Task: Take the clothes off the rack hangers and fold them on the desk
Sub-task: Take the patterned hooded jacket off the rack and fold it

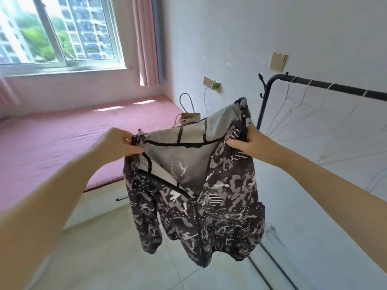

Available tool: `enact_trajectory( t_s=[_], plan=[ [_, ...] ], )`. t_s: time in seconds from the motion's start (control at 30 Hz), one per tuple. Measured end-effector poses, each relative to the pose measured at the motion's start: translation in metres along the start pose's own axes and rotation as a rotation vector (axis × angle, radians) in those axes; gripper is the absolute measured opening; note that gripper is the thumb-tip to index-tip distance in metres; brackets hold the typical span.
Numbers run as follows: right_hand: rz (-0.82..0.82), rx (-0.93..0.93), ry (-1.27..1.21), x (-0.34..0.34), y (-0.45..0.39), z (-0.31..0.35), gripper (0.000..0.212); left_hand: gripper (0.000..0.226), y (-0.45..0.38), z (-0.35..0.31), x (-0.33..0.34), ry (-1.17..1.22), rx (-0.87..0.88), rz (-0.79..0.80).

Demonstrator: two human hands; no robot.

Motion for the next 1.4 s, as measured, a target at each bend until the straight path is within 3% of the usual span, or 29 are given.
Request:
enact_trajectory(
  t_s=[0.03,0.17,0.3,0.47,0.7,0.8,0.93,1.1,1.2,1.3,1.4],
  plan=[
    [0.067,-0.078,0.046,0.014,-0.007,0.014,0.073,0.022,0.022,0.017,-0.012,-0.059,-0.02,-0.112],
    [0.118,-0.178,0.193,0.043,-0.017,0.04,0.089,0.026,0.063,0.047,-0.03,-0.188,-0.017,-0.266],
    [0.18,-0.266,0.202,0.088,-0.028,0.074,0.057,0.028,0.114,0.086,-0.05,-0.187,-0.087,-0.272],
    [0.338,-0.418,0.125,0.16,-0.033,0.142,0.052,0.029,0.19,0.124,-0.084,-0.272,-0.257,-0.388],
    [0.563,-0.389,-0.163,0.285,-0.038,0.235,0.073,0.037,0.303,0.197,-0.147,-0.034,-0.441,-0.554],
    [0.657,-0.334,-0.299,0.344,-0.036,0.279,0.063,0.028,0.348,0.227,-0.176,0.014,-0.514,-0.647],
    [0.792,-0.341,-0.317,0.42,-0.024,0.341,0.047,0.039,0.411,0.275,-0.215,0.178,-0.64,-0.782],
    [0.963,-0.395,-0.276,0.518,0.01,0.42,0.044,0.061,0.489,0.314,-0.249,0.59,-0.719,-0.939],
    [1.043,-0.458,-0.193,0.571,0.032,0.466,0.054,0.037,0.538,0.341,-0.262,0.815,-0.796,-1.038],
    [1.11,-0.52,-0.165,0.616,0.055,0.507,0.064,0.029,0.584,0.359,-0.266,0.899,-0.828,-1.113],
    [1.244,-0.473,-0.292,0.654,0.095,0.55,0.033,0.031,0.635,0.373,-0.269,0.887,-0.884,-1.192]
  ],
)
Point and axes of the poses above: each hand's wrist, its own y-axis away from the middle knuckle, its own x-axis out of the palm, z = x × y, the point moved 4 cm from there along -y, towards the middle knuckle, and after that the axes turned 3 degrees about -x, right-handed, at the moved point
